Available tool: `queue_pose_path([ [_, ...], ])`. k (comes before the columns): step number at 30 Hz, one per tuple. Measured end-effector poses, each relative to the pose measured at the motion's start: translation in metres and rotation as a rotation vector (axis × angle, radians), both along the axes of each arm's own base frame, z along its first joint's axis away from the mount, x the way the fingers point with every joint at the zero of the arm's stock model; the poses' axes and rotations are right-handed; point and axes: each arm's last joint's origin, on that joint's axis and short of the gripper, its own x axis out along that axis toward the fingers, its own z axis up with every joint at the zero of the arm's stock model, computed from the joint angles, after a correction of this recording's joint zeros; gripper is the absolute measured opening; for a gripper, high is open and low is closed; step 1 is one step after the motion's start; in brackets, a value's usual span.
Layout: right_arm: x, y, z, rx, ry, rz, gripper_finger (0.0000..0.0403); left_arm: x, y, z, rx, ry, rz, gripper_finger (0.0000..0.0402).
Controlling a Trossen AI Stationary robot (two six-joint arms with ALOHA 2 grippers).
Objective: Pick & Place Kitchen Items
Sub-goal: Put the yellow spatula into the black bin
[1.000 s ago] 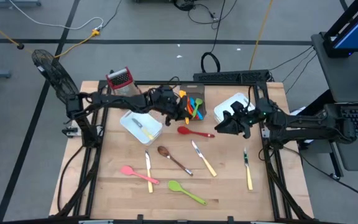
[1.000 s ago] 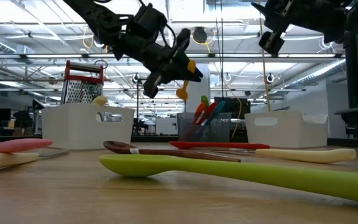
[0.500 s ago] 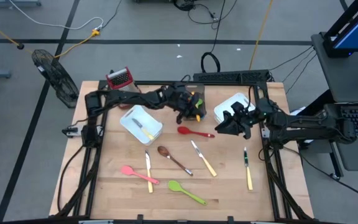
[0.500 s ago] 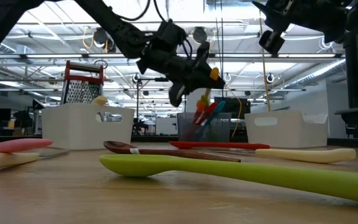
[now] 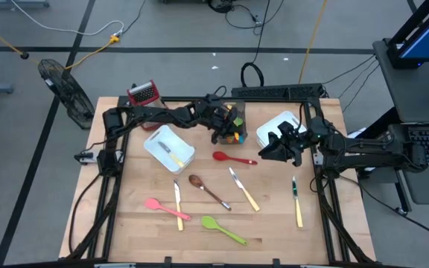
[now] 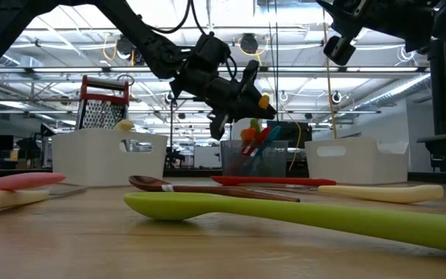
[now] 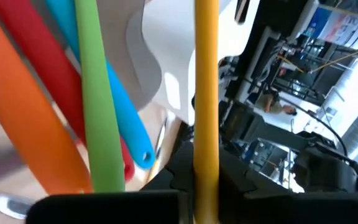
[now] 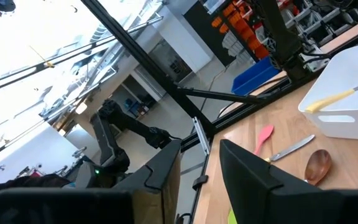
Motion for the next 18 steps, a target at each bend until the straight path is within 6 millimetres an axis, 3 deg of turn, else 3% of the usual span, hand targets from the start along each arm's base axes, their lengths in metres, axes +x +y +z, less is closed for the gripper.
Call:
queue_pose_path([
  [18, 0.0001, -0.0001, 0.0000, 0.007, 0.003, -0.004, 0.0105, 0.0021, -0.0062, 0.0023, 0.024, -0.042, -0.096, 0.0210],
])
